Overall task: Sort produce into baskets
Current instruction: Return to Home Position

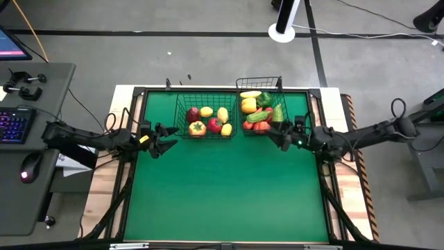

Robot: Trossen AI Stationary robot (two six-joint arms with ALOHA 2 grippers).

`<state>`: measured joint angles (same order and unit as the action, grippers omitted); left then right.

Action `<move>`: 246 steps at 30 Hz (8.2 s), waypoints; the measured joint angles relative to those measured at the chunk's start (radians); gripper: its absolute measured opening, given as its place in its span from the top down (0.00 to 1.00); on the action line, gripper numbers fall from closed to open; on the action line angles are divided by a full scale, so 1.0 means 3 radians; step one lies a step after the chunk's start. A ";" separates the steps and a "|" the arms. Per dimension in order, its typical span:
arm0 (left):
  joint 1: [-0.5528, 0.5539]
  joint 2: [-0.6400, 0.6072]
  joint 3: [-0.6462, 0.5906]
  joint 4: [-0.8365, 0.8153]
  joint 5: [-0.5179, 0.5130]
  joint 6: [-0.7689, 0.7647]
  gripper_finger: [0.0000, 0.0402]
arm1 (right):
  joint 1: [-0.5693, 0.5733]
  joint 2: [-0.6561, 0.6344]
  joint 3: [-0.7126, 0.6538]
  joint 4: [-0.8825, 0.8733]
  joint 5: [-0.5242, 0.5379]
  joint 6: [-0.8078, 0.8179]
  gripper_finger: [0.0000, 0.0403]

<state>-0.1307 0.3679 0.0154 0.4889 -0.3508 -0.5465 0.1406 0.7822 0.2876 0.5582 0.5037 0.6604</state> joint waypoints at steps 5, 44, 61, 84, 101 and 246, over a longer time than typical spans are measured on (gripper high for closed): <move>0.0000 0.0000 0.0000 0.0000 0.0000 0.0000 0.02 | -0.0488 -0.0175 -0.0216 0.0010 -0.0517 -0.0109 0.01; 0.0009 -0.0672 0.0005 -0.0548 0.0000 -0.0002 0.02 | -0.0656 -0.2208 -0.0925 -0.1712 -0.1053 -0.0111 0.01; 0.0185 -0.1214 -0.0011 -0.0784 -0.0062 0.0000 0.02 | -0.0638 -0.2591 -0.0926 -0.1516 -0.1055 -0.0107 0.01; 0.0165 -0.1214 -0.0011 -0.1254 -0.0041 0.1054 0.02 | -0.0642 -0.2586 -0.0927 -0.1706 -0.1055 -0.0106 0.01; 0.0305 -0.1214 -0.0011 -0.1560 0.0879 0.1727 0.02 | -0.0642 -0.2585 -0.0929 -0.1709 -0.1055 -0.0107 0.01; 0.0306 -0.1191 -0.0013 -0.1553 0.0872 0.1628 0.02 | -0.0643 -0.2584 -0.0929 -0.1709 -0.1055 -0.0106 0.01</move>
<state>-0.0389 0.0105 0.0116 0.0231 -0.0891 -0.0582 -0.0525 0.0071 0.0090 0.0455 0.1871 0.6286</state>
